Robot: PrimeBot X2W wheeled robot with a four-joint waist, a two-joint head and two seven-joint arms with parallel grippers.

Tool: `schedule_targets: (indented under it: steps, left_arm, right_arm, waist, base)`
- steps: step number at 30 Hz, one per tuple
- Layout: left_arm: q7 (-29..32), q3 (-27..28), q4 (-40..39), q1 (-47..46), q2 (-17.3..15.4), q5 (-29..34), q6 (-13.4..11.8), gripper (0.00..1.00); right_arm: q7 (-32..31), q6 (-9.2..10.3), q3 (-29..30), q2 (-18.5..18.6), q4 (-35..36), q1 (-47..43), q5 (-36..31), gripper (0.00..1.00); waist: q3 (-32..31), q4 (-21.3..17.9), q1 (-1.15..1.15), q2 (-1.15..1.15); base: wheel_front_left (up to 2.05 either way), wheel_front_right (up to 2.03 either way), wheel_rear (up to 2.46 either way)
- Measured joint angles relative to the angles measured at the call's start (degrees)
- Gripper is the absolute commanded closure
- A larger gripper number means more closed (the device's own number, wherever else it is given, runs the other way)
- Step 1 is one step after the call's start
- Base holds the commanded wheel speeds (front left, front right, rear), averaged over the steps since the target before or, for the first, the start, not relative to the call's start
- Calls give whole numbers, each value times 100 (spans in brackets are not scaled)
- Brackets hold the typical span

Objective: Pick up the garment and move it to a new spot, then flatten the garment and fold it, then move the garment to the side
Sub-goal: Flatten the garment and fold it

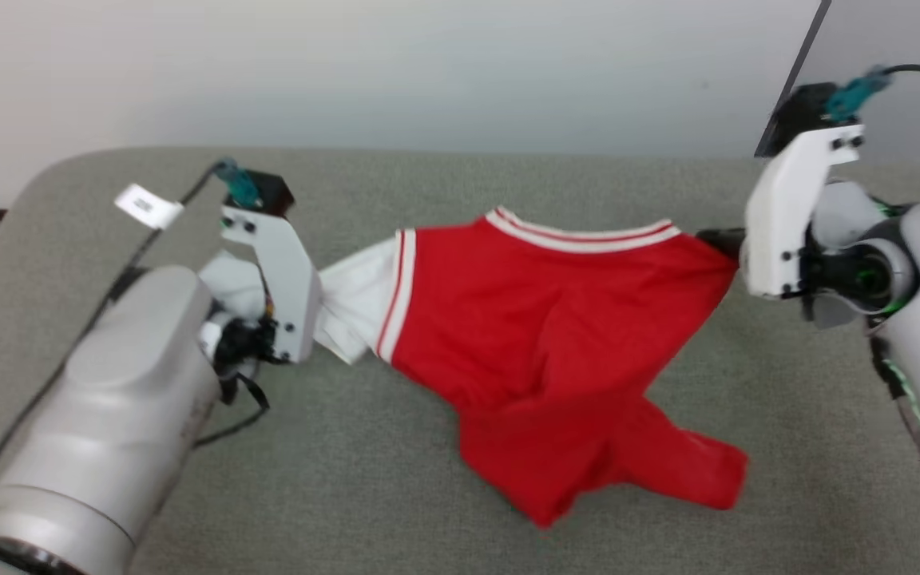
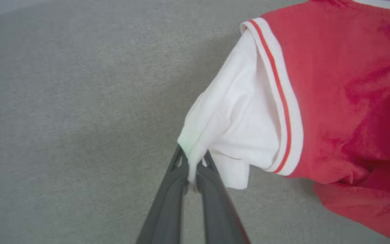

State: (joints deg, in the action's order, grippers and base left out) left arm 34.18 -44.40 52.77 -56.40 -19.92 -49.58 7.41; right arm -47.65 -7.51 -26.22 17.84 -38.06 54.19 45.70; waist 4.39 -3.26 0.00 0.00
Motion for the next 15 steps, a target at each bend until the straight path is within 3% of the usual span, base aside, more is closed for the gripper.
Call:
schedule_targets:
  steps: [8, 15]
  left_arm:
    - [-431, -2, 124, -389, -283, 185, 5, 100]
    - [-868, 16, 77, -633, -315, 285, 5, 100]
  right_arm:
    - [798, 0, 565, 198, -126, -71, -208, 100]
    - [1549, -1, 967, 238, -89, -93, -377, 100]
  waist:
    - [-347, 12, 0, 0]
    - [-587, 10, 0, 0]
  base:
    - [0, 0, 0]
    - [0, 0, 0]
